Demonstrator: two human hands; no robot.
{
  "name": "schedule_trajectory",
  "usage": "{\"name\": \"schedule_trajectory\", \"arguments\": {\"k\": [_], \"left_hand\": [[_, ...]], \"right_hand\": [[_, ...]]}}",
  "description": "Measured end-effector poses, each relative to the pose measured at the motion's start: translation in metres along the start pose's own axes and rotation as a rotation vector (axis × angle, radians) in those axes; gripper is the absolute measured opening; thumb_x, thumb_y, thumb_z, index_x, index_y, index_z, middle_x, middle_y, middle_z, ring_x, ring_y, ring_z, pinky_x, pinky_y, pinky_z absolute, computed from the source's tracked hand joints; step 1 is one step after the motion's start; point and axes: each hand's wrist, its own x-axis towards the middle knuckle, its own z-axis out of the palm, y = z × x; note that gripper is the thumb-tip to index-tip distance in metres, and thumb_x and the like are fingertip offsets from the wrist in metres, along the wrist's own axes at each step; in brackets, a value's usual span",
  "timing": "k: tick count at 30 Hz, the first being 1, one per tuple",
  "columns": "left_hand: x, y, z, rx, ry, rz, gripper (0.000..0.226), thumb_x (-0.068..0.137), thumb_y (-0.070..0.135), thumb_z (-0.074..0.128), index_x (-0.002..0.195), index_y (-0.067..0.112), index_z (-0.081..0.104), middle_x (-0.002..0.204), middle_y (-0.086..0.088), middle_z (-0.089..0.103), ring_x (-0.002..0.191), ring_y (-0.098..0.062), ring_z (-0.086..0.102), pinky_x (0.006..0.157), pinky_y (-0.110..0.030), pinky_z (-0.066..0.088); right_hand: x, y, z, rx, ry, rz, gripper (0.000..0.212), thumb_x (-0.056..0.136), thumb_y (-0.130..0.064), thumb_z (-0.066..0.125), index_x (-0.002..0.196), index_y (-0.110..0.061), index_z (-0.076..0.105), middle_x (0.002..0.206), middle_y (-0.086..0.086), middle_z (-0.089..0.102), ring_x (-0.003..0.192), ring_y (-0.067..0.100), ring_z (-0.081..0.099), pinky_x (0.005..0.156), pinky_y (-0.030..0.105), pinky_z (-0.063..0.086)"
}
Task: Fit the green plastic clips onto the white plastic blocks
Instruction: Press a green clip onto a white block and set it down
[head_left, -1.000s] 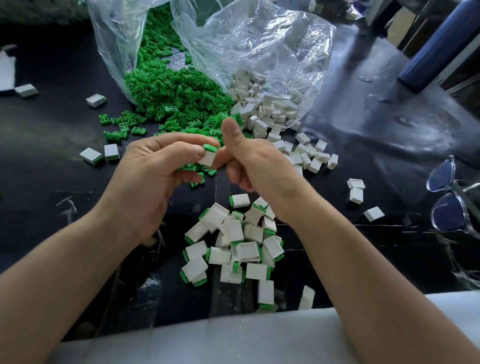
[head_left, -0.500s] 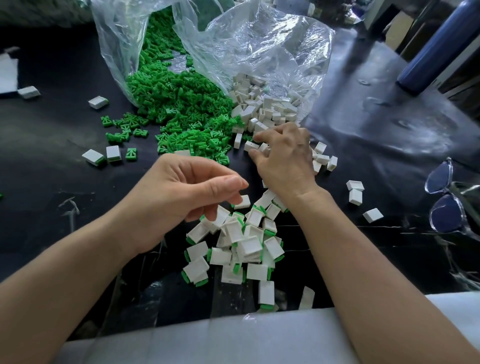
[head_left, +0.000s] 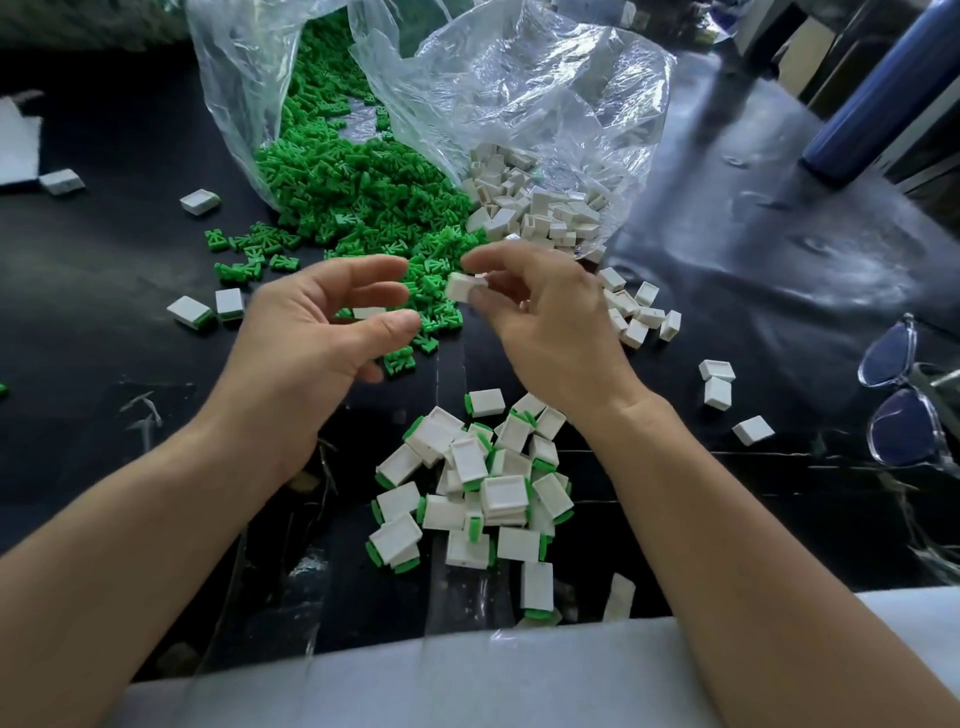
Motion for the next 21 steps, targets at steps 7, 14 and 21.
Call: {"name": "schedule_trajectory", "arguments": {"k": [7, 14, 21], "left_hand": [[-0.004, 0.005, 0.006, -0.026, -0.067, 0.027, 0.027, 0.063, 0.020, 0.067, 0.089, 0.014, 0.070, 0.071, 0.005, 0.072, 0.059, -0.002, 0.063, 0.050, -0.012, 0.047], [-0.001, 0.003, 0.003, -0.143, -0.029, -0.008, 0.012, 0.074, -0.001, 0.064, 0.078, 0.011, 0.066, 0.062, 0.005, 0.069, 0.056, -0.006, 0.064, 0.051, -0.014, 0.051], [0.000, 0.003, 0.001, -0.121, -0.025, -0.011, 0.017, 0.082, -0.003, 0.061, 0.078, 0.013, 0.066, 0.065, 0.005, 0.070, 0.056, -0.007, 0.064, 0.049, -0.016, 0.051]], "right_hand": [[-0.007, -0.008, 0.006, 0.065, -0.117, -0.128, 0.013, 0.079, -0.009, 0.070, 0.089, -0.010, 0.060, 0.071, -0.016, 0.053, 0.070, 0.007, 0.057, 0.068, 0.018, 0.046], [0.000, 0.003, 0.006, -0.117, -0.037, -0.083, 0.020, 0.087, -0.016, 0.062, 0.105, -0.010, 0.065, 0.096, 0.000, 0.067, 0.087, 0.012, 0.058, 0.081, 0.019, 0.043], [0.004, 0.014, 0.015, -0.400, -0.171, -0.081, 0.031, 0.087, -0.015, 0.060, 0.118, -0.017, 0.061, 0.115, 0.003, 0.061, 0.111, 0.022, 0.048, 0.095, 0.030, 0.033]]}}
